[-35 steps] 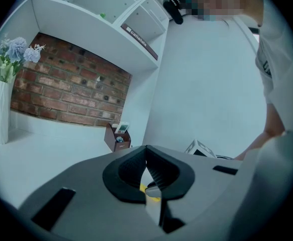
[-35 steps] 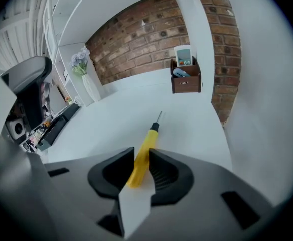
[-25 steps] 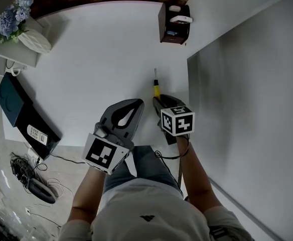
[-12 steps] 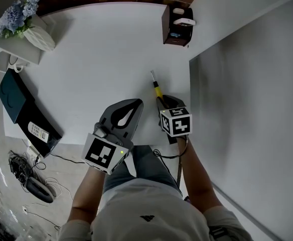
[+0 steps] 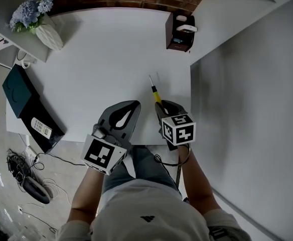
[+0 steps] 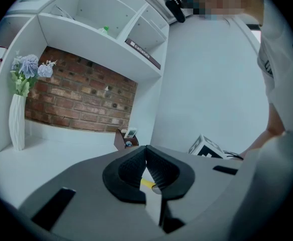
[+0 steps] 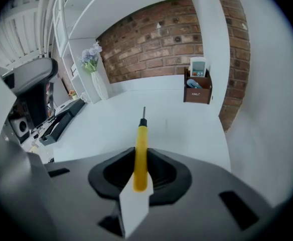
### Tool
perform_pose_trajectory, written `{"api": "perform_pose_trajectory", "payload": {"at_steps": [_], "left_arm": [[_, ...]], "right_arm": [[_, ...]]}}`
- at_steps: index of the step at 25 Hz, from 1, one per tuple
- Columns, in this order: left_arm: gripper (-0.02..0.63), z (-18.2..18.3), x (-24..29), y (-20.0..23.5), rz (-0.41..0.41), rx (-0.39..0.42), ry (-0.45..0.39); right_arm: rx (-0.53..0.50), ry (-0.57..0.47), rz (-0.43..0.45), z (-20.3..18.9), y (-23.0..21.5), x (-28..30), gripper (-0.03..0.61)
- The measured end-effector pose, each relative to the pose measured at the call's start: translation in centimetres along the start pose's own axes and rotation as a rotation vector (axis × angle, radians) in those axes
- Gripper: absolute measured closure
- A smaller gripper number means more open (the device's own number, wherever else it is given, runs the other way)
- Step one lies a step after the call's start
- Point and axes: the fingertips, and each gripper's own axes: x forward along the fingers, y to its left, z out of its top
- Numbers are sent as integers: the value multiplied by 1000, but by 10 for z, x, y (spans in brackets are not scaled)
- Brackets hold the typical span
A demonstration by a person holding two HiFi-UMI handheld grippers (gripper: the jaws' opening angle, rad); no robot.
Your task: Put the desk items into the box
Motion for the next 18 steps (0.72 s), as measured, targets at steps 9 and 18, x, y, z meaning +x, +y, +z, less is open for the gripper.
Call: {"api": "perform_pose_trajectory", "payload": {"at_steps": [9,18], "left_arm": [[601,14,-25,-1,39,20,-34],[601,27,-65,10,119,21,-75]], "right_arm": [[-90,-142,87,45,47,-43,495],[-161,-192,187,69,100,-51,495]]}}
